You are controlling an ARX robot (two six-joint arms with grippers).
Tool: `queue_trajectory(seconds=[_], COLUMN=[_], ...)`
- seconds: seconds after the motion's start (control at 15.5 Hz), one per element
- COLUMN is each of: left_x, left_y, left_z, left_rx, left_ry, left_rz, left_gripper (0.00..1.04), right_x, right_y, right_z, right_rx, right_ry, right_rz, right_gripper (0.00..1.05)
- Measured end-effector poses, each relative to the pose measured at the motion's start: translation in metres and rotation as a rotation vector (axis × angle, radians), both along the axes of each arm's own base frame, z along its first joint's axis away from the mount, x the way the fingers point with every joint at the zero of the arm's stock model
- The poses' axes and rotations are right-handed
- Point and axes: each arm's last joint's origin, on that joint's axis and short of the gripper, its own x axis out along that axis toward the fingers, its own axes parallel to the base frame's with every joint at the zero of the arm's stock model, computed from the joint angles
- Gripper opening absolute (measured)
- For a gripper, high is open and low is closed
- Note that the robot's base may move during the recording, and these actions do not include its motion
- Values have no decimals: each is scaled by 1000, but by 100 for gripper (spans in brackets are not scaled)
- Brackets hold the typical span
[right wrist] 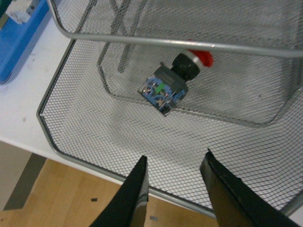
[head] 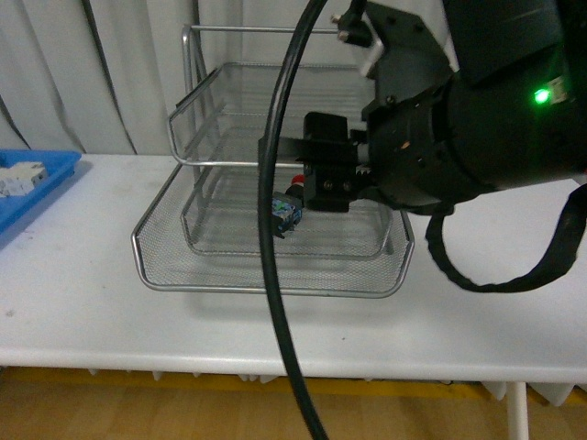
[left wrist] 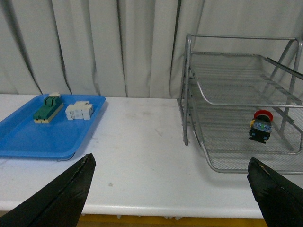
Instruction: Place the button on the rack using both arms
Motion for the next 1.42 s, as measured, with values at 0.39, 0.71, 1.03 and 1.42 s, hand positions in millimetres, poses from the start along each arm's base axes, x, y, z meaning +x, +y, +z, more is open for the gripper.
queue_trajectory(seconds=[0.39, 0.71, 1.03, 1.42], left_x=[0, 0, 0, 0], left_y=[0, 0, 0, 0], left_z=[0, 0, 0, 0], left_rx=[0, 0, 0, 0], left_ry=[0, 0, 0, 0], left_rz=[0, 0, 0, 0], left_gripper=[98, 98, 98, 98], right_x=[-20, -26, -12, 11], right_y=[21, 25, 28, 17], right_z=[-49, -84, -88, -81], right_rx=[40, 28, 13, -13], right_ry=[209, 303, 302, 299], right_rz=[74, 69, 34, -20], right_gripper=[2, 2, 2, 2])
